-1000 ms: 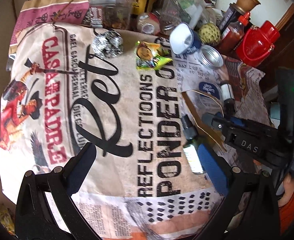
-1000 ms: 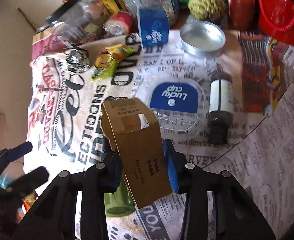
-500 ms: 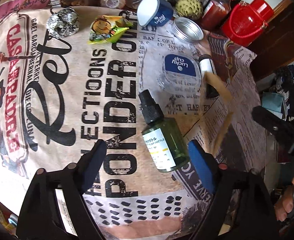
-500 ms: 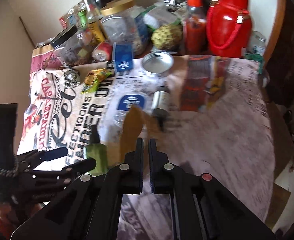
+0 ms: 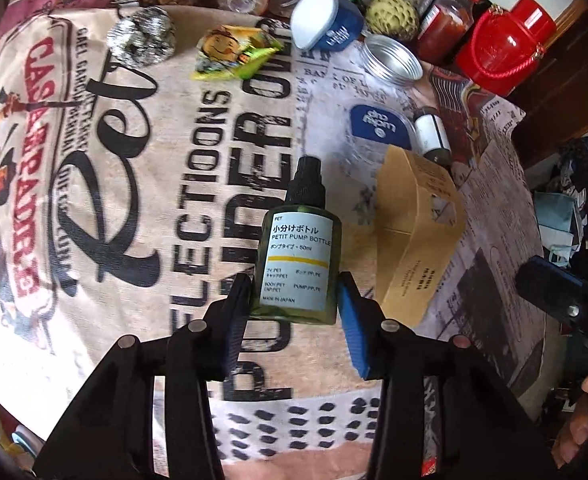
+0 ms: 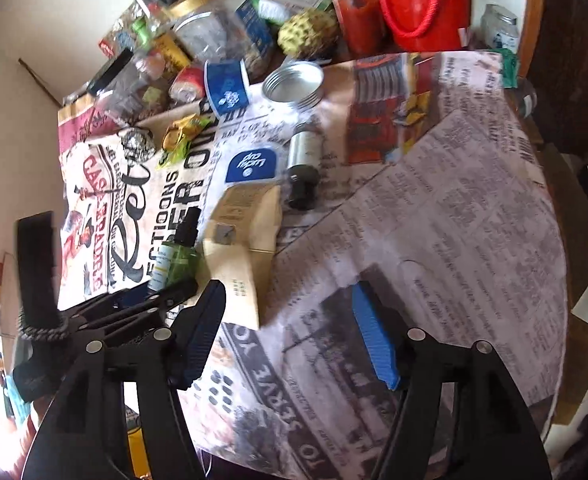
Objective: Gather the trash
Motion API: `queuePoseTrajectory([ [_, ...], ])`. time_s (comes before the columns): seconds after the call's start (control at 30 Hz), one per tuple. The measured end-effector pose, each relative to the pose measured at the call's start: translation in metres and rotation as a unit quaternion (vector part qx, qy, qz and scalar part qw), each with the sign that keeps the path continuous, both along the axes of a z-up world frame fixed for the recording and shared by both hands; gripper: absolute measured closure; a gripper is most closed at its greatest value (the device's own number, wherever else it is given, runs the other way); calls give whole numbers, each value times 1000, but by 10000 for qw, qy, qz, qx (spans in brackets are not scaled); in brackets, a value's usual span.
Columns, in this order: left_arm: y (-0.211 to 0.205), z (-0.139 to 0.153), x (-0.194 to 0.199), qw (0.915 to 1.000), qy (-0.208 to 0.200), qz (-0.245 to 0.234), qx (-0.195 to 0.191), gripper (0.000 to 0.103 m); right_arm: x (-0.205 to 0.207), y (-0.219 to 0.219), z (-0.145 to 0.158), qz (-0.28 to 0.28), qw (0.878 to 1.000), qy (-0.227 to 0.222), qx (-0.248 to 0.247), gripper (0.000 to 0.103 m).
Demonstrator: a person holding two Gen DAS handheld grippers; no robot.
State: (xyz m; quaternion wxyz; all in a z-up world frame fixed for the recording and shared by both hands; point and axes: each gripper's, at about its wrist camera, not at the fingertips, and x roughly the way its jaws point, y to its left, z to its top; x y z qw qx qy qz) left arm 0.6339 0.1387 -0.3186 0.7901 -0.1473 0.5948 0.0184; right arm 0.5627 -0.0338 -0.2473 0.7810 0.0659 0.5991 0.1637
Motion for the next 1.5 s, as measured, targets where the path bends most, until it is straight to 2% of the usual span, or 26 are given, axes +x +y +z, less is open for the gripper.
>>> queuePoseTrajectory([
  [0.1,17,6,-7,9999,-73,120,69,61,6,22,-9,76,9999,6,-84,41],
  [0.2,35,11,-13,9995,-146,227,181,61,10,39,-16,-30,9993,-218,-312,41],
  [0.4,59,19,-21,9988,-252,312,264,61,21,58,-41,-254,9986,-95,-462,43],
  [0.47,63,23,-22,9986,-294,335,279,61,21,60,-42,-171,9988,-103,-445,68],
  [0.53,66,27,-21,9984,-344,359,257,61,20,62,-40,-48,9989,-146,-446,68],
  [0.63,65,36,-18,9980,-450,365,257,62,13,60,-27,106,9977,-402,-530,68],
  [0.77,53,54,-13,9967,-677,367,270,62,4,46,-1,190,9972,-603,-398,68],
  [0.97,22,95,-19,9919,-1168,412,280,62,-7,16,47,181,9943,-1039,-176,68],
  [1.27,-42,170,-64,9741,-2086,697,532,62,-37,-44,118,491,9801,-1924,2,68],
  [1.5,-78,206,-107,9640,-2441,845,630,62,-62,-72,156,677,9699,-2333,168,68],
])
